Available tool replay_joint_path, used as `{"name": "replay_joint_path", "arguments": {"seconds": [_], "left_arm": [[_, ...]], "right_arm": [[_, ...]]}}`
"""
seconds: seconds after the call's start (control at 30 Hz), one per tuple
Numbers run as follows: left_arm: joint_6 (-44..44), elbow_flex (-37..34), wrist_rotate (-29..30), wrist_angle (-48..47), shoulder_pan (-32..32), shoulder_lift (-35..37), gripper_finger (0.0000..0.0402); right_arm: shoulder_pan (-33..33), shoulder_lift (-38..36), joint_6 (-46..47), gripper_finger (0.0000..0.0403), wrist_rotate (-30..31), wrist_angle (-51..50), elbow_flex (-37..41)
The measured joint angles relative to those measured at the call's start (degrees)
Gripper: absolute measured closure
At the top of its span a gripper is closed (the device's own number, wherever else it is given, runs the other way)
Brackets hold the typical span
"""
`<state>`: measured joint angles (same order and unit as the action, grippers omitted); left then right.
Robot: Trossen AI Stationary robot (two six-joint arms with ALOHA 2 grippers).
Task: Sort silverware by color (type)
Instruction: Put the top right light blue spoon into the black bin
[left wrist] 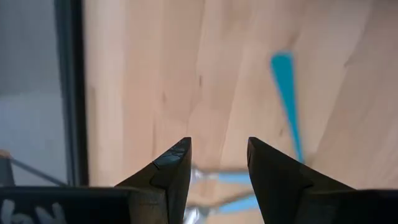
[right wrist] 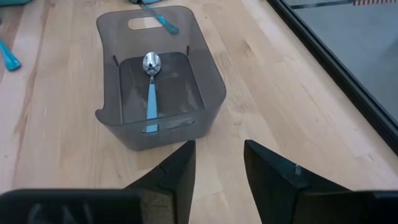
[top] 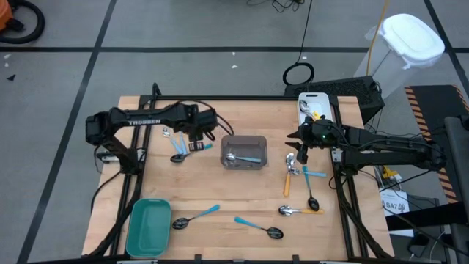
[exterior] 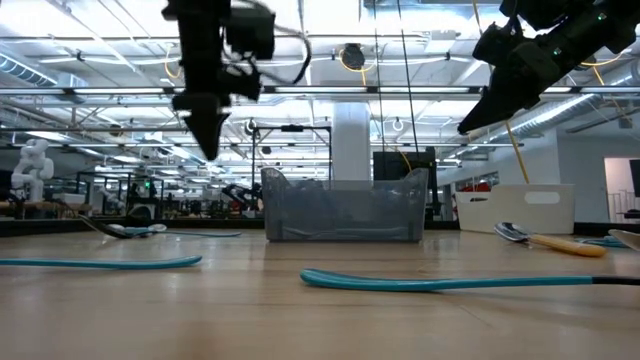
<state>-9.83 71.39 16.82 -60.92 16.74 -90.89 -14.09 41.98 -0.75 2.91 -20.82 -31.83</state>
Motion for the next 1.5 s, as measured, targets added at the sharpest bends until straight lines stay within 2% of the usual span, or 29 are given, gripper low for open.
{"name": "replay_joint_path", "arguments": {"seconds": [0.13,0.27,0.33,0.53,0.73,0.83,1.0,1.17,1.5], "left_arm": [[-0.56,-2.19,-1.34,-7.79,3.61,-0.96,0.0245],[-3.56,-2.22,-1.27,-17.81,3.36,-2.92,0.0245],[-3.90,-2.24,-1.06,-18.83,3.21,-3.66,0.0245],[-8.74,-3.80,-0.82,-11.96,3.23,-4.42,0.0234],[-15.49,-6.84,-0.02,-5.12,3.68,-4.29,0.0169],[-20.34,-8.65,1.52,-2.24,5.44,-4.15,0.0150],[-29.34,-12.10,6.77,-1.21,9.95,-4.15,0.0147],[-33.50,-14.39,5.59,-0.40,12.66,-4.13,0.0147],[-44.73,-16.91,5.26,7.16,6.88,-4.09,0.0147]], "right_arm": [[0.00,0.00,-1.73,0.0271,-0.02,0.08,0.00],[0.00,-0.01,-3.62,0.0271,-0.01,1.02,0.00],[0.00,0.00,-4.49,0.0271,0.00,1.68,0.00],[0.00,0.00,-4.46,0.0271,-0.11,2.50,0.00],[0.00,0.00,-3.20,0.0271,-0.17,1.63,0.00],[0.00,0.00,-3.24,0.0271,-0.19,1.64,0.00],[0.00,0.00,-3.52,0.0271,-0.19,1.17,0.00],[0.00,0.00,-5.32,0.0271,-0.15,1.05,0.00],[-0.04,0.00,-7.72,0.0271,-0.06,1.23,0.00]]}}
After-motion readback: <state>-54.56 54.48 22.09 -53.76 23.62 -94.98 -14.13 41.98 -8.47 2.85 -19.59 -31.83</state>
